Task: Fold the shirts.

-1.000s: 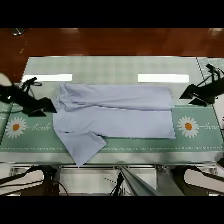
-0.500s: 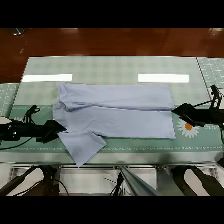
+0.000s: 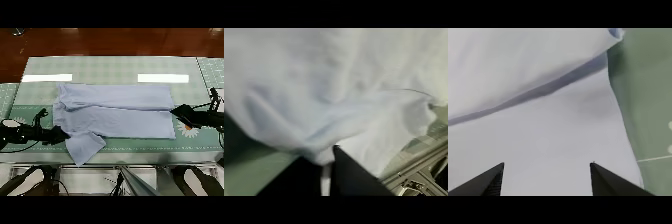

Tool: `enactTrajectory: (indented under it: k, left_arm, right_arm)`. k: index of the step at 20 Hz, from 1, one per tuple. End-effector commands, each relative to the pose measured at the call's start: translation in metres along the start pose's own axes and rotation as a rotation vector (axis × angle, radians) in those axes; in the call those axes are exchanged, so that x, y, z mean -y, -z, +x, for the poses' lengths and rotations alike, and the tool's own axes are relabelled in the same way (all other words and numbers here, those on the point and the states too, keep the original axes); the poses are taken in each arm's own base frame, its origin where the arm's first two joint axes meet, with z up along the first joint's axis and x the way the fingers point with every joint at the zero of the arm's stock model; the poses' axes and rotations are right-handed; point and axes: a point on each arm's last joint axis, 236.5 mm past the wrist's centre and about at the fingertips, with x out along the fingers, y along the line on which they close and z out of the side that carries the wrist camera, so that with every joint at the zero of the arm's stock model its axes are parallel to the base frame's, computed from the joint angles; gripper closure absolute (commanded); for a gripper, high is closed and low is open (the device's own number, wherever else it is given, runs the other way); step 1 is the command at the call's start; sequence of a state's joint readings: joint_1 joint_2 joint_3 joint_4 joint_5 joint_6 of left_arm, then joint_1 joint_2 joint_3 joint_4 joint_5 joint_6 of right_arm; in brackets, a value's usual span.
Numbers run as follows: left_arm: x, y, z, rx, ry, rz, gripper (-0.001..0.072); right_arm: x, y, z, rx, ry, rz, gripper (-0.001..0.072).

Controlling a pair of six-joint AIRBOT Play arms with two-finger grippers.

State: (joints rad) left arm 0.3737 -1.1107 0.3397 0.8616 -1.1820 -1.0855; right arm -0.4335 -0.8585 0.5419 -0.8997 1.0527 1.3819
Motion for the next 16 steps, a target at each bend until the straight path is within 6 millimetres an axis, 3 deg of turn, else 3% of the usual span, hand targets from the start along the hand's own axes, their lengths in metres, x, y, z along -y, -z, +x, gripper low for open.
enactTrajectory:
  k: [1, 3, 4, 5, 7, 12, 16]
  left_arm:
    - [0.022, -0.002, -0.001, 0.012, 0.087, 0.045, 0.0685]
    - [0.025, -0.004, -0.001, 0.018, 0.098, 0.041, 0.0685]
    - [0.025, -0.004, -0.001, 0.018, 0.098, 0.041, 0.0686]
    - [0.025, -0.004, -0.001, 0.019, 0.098, 0.041, 0.0686]
    - [0.026, -0.006, -0.001, 0.027, 0.106, 0.037, 0.0685]
    - [0.034, -0.011, -0.003, 0.046, 0.132, 0.029, 0.0686]
    - [0.034, -0.011, -0.003, 0.046, 0.132, 0.029, 0.0685]
  right_arm:
    - [0.050, -0.012, -0.010, 0.049, 0.143, 0.121, 0.0093]
    - [0.101, 0.008, -0.026, -0.031, 0.282, 0.203, 0.0093]
    - [0.118, 0.028, -0.033, -0.111, 0.327, 0.238, 0.0093]
    - [0.123, 0.047, -0.035, -0.190, 0.332, 0.256, 0.0093]
    - [0.117, 0.066, -0.030, -0.257, 0.302, 0.252, 0.0093]
    - [0.078, 0.073, 0.000, -0.335, 0.129, 0.187, 0.0093]
    - [0.071, 0.082, 0.027, -0.405, 0.128, 0.131, 0.0093]
